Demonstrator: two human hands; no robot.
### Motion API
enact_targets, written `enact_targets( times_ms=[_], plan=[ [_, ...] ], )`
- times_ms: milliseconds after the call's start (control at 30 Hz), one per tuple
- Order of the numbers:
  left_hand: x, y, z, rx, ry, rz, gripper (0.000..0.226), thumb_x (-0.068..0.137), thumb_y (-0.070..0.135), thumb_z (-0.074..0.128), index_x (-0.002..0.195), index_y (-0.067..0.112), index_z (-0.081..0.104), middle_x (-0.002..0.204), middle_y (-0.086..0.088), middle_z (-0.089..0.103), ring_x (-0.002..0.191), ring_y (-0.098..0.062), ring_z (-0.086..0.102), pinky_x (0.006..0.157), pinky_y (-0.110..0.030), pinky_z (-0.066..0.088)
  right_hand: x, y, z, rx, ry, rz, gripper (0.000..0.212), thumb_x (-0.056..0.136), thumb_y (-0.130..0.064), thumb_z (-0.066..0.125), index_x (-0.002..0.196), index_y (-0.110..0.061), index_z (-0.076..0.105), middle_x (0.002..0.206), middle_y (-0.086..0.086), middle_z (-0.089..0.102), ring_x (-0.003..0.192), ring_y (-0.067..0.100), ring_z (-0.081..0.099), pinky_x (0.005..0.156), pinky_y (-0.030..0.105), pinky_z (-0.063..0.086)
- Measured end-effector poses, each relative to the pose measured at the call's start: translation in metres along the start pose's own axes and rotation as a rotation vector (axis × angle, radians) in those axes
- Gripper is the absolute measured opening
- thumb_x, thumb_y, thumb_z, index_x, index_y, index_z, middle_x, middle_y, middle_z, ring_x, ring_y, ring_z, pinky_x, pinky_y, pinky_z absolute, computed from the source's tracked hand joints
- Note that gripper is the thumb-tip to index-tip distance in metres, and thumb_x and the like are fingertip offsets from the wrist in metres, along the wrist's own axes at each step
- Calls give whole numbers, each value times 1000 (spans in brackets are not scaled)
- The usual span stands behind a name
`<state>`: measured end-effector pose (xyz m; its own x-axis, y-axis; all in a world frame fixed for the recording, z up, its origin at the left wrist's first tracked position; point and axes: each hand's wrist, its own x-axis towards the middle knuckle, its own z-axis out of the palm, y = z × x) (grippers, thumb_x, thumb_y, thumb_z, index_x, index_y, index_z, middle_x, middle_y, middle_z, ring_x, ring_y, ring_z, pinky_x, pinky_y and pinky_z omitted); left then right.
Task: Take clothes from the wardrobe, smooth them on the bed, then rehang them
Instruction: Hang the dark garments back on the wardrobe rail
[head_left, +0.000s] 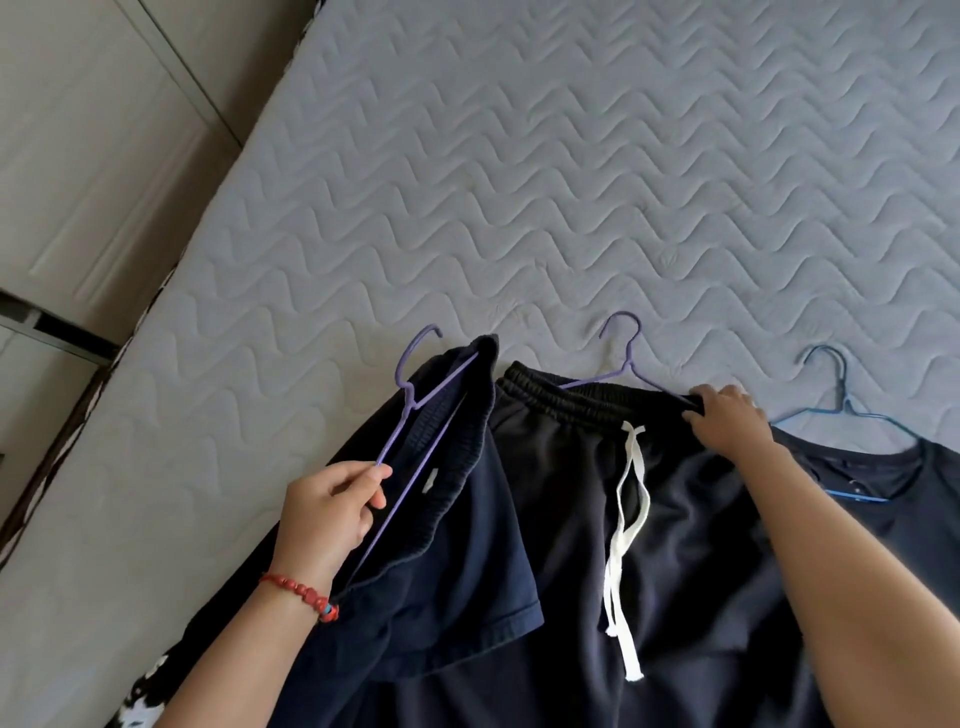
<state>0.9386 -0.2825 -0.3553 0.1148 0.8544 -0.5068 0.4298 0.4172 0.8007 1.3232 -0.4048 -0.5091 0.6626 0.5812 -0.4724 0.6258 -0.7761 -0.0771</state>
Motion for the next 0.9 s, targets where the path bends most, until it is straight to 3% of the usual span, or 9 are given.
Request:
enact_targets(
  times_ms=[100,233,400,467,600,900],
  plan=[
    [-7,1,-4,-14,5,-4,23,88,1,53,71,10,66,58,-7,50,29,-3,33,29,-12,24,-18,1,-12,50,-86,-54,33,88,-27,54,119,-14,53,121,18,54,110,34,52,90,41,43],
    [-25,9,-20,-50,31,-6,24,87,0,53,69,9,65,57,-8,49,27,-3,33,30,-11,23,-58,-7,-33,158,-62,-81,17,86,-31,56,95,-18,61,104,12,63,93,29,57,76,34,44],
    [-55,25,-58,-103,78,-4,23,86,1,54,67,8,65,59,-8,50,27,-4,33,31,-11,23,-126,-28,-71,382,-83,-167,11,81,-31,65,72,-25,62,78,5,66,79,21,60,69,30,44],
    [-68,33,-78,-124,90,9,22,86,1,54,69,6,65,60,-9,51,26,-3,33,30,-11,23,-159,-42,-87,413,-109,-231,16,79,-29,67,65,-28,60,70,0,64,71,15,58,62,22,42],
    [-99,44,-123,-164,128,27,21,86,0,54,68,3,64,58,-9,49,25,-4,31,29,-11,22,-222,-76,-113,454,-151,-307,19,79,-24,67,62,-28,59,69,-4,63,66,7,56,60,14,40],
    [-173,33,-249,-316,144,25,25,87,1,51,68,5,65,57,-7,50,25,-3,33,29,-9,21,-357,-184,-160,586,-129,-343,21,78,-20,65,59,-16,60,61,-2,57,61,12,54,59,24,41]
  ],
)
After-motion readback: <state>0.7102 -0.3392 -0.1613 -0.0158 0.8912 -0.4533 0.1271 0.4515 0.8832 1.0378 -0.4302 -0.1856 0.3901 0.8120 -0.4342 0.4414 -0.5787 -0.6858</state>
